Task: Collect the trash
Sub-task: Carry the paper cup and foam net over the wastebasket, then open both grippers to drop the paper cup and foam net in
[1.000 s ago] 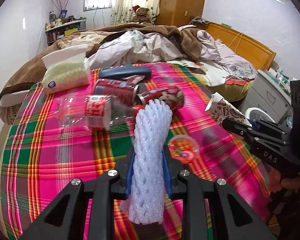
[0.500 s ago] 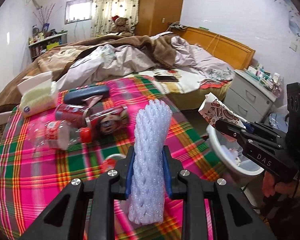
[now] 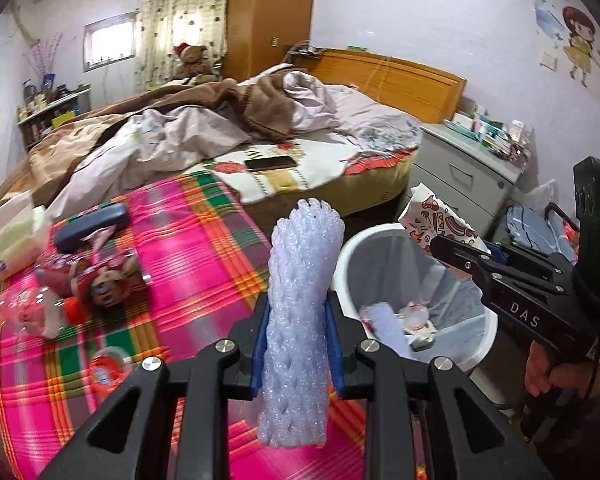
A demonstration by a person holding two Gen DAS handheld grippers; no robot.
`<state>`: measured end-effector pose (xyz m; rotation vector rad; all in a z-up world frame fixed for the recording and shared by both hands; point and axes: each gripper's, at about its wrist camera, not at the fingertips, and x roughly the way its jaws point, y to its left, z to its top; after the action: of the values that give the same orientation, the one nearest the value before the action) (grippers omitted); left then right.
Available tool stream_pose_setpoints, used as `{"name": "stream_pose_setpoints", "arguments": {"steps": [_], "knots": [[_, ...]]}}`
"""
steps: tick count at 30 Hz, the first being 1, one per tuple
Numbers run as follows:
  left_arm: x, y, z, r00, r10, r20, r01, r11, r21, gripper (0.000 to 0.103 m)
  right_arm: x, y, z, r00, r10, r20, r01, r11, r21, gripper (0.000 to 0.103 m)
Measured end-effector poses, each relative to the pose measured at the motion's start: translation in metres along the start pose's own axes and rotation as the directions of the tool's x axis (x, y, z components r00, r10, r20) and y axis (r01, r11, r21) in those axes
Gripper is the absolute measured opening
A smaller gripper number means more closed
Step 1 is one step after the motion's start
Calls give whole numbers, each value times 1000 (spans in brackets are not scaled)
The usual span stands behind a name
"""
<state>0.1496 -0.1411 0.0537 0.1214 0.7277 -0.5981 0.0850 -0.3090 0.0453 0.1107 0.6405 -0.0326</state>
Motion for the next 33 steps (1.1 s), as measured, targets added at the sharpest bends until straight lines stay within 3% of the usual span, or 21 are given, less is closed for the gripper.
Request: {"name": "stream_pose_setpoints", "arguments": {"steps": [12, 24, 27, 29, 30, 32, 33], "knots": [[46, -72, 3, 993, -88, -76, 93, 993, 69, 27, -1, -59, -15, 994, -89, -59, 93, 993, 71, 22], [79, -96, -2, 986, -98, -134, 107, 992, 65, 28, 16, -90, -33, 982, -105, -158, 122, 987, 102, 22], [85, -95, -2, 986, -94, -141, 101, 994, 49, 34, 18, -94, -36, 981, -100, -164, 119, 987, 111, 22], [85, -94, -2, 987, -88, -138, 96, 994, 45, 51, 19, -95, -37, 981, -99, -166, 118, 987, 111, 23], [85, -93, -2, 987, -87, -135, 93, 995, 37, 61, 19, -95, -37, 981, -102, -168, 122, 987, 109, 25], [84, -90, -2, 987, -99, -130, 103, 994, 23, 61, 19, -95, -38, 980, -110, -164, 129, 986, 106, 41], [83, -89, -2, 987, -96, -126, 99, 995, 23, 62, 18, -96, -38, 981, -110, -163, 128, 986, 107, 58]]}}
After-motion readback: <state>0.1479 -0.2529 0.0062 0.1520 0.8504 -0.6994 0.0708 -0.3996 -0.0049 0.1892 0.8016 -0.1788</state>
